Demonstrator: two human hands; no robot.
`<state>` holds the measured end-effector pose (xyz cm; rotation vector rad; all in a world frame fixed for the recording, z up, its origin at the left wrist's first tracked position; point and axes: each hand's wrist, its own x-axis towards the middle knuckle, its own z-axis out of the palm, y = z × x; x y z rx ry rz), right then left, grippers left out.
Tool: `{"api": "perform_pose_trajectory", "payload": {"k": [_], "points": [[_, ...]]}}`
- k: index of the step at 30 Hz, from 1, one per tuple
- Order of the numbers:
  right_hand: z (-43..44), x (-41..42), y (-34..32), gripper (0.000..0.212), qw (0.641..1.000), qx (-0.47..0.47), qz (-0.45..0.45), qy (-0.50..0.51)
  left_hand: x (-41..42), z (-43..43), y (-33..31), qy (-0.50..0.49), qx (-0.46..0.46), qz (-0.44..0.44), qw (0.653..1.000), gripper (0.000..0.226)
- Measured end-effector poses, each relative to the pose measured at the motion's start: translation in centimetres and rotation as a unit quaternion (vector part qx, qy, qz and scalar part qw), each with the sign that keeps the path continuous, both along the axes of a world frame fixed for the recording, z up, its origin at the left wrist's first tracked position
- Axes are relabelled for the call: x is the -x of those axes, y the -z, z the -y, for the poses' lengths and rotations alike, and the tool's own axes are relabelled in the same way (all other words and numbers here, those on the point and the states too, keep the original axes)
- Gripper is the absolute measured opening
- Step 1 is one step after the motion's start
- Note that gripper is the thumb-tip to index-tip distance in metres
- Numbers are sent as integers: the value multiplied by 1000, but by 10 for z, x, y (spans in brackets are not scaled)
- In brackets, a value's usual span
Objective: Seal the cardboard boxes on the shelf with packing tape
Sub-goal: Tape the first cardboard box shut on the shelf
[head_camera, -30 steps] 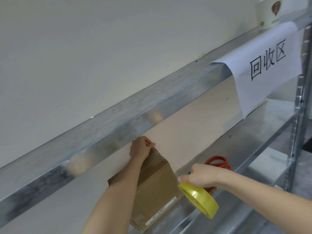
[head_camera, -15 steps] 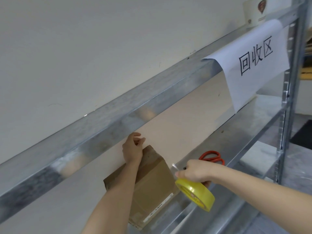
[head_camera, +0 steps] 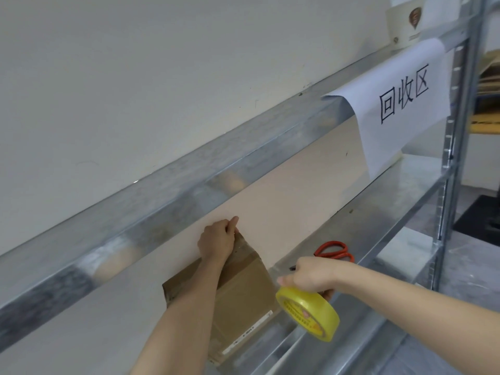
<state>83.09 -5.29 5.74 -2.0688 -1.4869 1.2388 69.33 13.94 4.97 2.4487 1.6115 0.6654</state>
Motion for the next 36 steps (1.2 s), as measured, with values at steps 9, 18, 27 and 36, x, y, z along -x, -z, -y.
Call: {"api": "perform_pose_trajectory", "payload": {"k": [9, 18, 27, 36], "points": [[-1, 9, 11, 44, 1000, -12, 1, 28, -4, 11, -9, -29, -3, -58, 998, 61], [-1, 3, -5, 33, 997, 24, -72, -12, 13, 31, -48, -150, -35, 30, 988, 49], [10, -19, -8, 21, 991, 53, -80, -98, 39, 142, -29, -319, 30, 401, 858, 16], [17, -13, 4, 25, 984, 52, -115, -123, 1, 218, 9, -237, 372, 416, 795, 51]]}}
